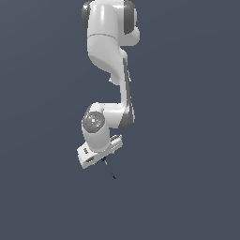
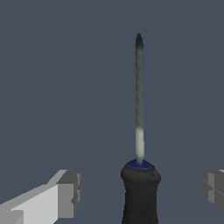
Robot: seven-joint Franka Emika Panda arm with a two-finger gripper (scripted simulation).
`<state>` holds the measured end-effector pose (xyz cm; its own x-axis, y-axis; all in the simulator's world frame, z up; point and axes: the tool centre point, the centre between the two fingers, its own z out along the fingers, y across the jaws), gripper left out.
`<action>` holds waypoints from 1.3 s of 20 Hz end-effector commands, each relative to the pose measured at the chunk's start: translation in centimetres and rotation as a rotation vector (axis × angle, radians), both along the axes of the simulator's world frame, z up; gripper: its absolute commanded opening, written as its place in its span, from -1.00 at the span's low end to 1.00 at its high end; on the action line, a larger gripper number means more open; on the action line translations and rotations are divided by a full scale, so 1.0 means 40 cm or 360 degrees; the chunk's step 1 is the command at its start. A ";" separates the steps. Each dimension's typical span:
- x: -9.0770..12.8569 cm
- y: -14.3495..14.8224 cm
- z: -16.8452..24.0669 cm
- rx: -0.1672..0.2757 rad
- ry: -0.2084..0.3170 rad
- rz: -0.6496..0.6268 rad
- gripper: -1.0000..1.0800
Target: Pick up the object and move it to a goal position.
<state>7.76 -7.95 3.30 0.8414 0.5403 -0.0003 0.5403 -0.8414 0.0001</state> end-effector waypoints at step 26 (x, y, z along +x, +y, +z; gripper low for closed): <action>-0.013 0.004 -0.020 0.0000 0.0001 0.0002 -1.00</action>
<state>7.37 -7.85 2.09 0.8408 0.5413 -0.0018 0.5413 -0.8408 -0.0015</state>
